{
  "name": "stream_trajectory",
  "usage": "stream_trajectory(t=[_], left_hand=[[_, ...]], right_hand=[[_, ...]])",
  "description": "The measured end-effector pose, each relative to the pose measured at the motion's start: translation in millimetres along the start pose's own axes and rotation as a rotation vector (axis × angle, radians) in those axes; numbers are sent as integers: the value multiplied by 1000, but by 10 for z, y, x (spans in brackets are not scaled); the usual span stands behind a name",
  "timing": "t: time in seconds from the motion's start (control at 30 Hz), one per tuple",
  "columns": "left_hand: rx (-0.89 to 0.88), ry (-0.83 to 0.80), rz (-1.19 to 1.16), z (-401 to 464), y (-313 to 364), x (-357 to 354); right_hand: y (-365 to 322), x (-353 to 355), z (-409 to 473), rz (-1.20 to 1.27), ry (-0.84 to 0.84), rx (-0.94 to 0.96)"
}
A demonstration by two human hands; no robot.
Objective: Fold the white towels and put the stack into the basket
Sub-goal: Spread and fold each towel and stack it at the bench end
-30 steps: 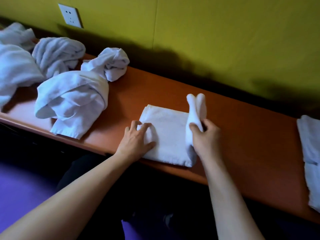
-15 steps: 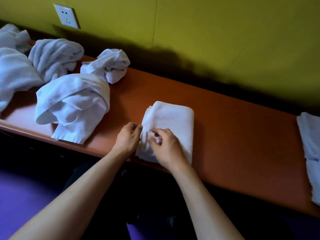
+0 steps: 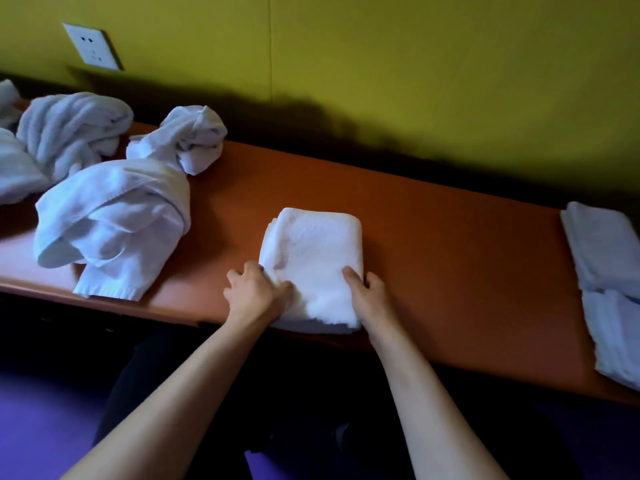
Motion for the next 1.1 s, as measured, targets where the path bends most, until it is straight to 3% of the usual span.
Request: stream_trajectory(t=[0.17,0.37,0.63,1.1], left_hand=[[4,-26,-186,-67,28,-21],[148,-142,-466,-311,114,-310],[-144,-228,-487,-859,1020,-818],[-397,-424,-636,-1735,2860,-1923]], right_hand=[[130,108,-10,271,-139,-190],[230,514,67,278,-55,-95],[420,1496,257,280,55,-53],[371,3788,953,231,320,116]])
Point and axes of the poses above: each hand's wrist, its own z-axis towards the middle knuckle, its own x-axis out of the back of the hand, y = z × x, the point moved 9 cm from there along z, towards the middle knuckle, and after that the axes turned 9 degrees about y, right-handed, at the moved point
